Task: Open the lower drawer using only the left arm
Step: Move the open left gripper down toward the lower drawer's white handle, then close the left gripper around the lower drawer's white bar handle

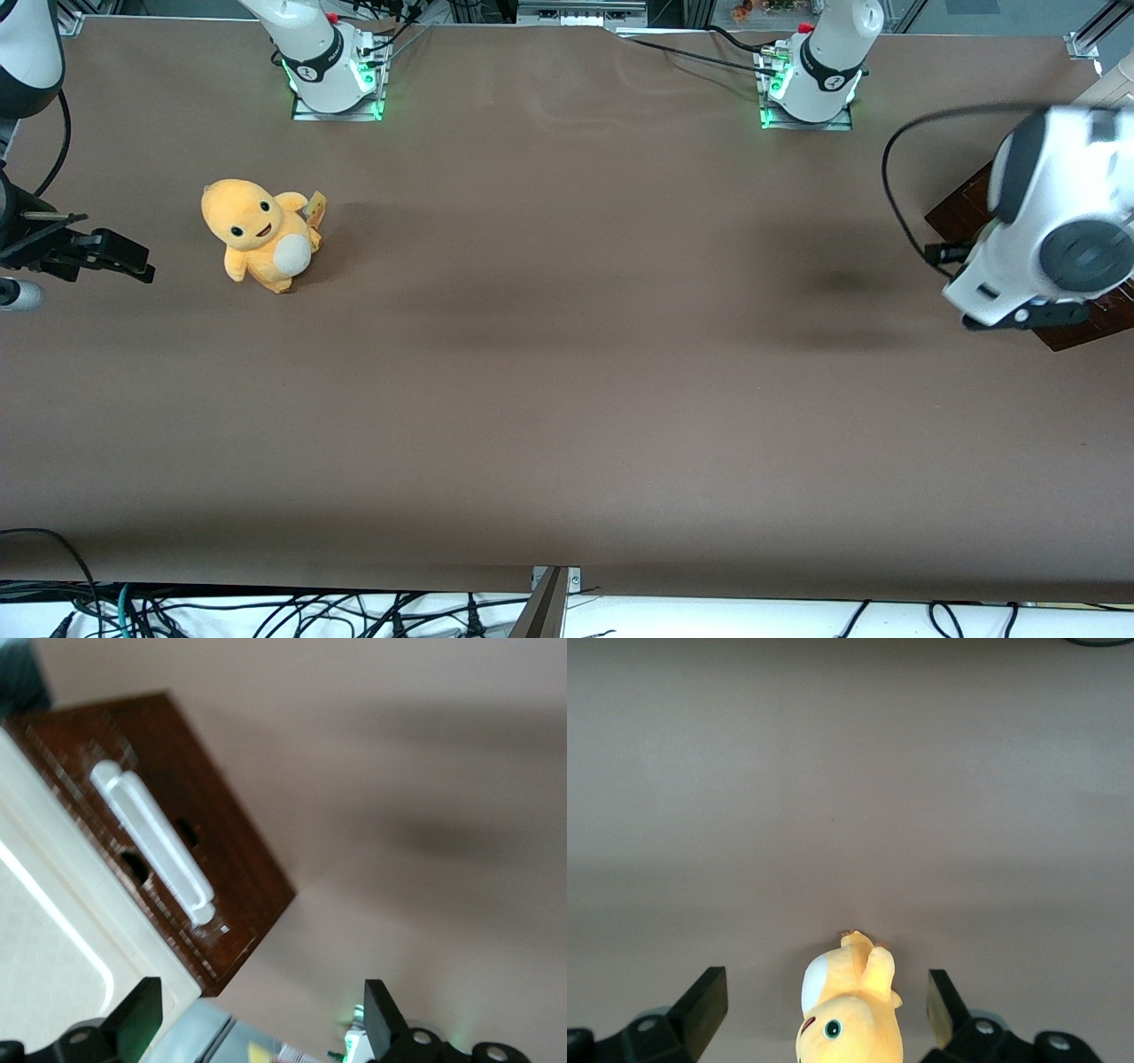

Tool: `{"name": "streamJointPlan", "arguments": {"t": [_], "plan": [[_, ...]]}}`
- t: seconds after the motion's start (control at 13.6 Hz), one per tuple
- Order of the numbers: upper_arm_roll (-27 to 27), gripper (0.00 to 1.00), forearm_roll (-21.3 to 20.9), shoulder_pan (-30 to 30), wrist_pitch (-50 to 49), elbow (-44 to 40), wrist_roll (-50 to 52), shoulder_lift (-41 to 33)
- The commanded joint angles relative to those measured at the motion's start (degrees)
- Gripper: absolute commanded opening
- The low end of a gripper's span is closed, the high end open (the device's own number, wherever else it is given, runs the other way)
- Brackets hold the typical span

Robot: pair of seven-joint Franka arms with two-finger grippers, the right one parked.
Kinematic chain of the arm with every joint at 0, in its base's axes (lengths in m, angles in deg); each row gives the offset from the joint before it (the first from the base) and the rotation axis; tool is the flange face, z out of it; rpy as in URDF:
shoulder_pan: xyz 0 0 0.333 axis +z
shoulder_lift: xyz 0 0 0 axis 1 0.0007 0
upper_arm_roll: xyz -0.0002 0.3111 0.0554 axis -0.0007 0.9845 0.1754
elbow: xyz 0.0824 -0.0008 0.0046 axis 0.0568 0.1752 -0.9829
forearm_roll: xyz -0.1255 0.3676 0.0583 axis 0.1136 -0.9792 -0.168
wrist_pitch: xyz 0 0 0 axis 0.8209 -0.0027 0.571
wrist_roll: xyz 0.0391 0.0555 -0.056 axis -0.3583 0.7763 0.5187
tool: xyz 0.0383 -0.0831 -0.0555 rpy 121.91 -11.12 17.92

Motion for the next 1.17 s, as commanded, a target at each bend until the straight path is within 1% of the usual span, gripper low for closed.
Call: {"name": "streamJointPlan", "arguments": {"t": [0.0, 0.22, 0.29, 0.44, 0.51, 0.73, 0.81, 0.88, 0.95, 1.1], "plan": [[-0.01, 1.00, -8.47, -2.90, -5.64, -1.60, 8.70, 7.15], [-0.01, 1.00, -12.44, -3.35, -6.17, -1.25, 19.23, 12.77], [-0.01, 1.00, -15.76, -3.52, -7.92, -1.16, 22.76, 15.41], [-0.01, 1.00, -23.76, -4.75, -12.84, -0.81, 27.07, 20.50], [-0.01, 1.00, -26.32, -4.76, -13.03, -0.46, 29.62, 21.75], [0.08, 1.00, -32.48, -1.87, -12.33, 2.00, 30.96, 23.43], [0.17, 0.89, -33.28, -0.90, -11.03, 2.18, 30.97, 23.43], [0.17, 0.86, -33.98, -0.02, -10.40, 2.09, 31.31, 24.04], [0.17, 0.86, -34.94, 0.77, -10.40, 2.09, 33.06, 24.57], [0.17, 0.86, -35.57, 3.58, -10.05, 2.18, 34.57, 25.10]]}}
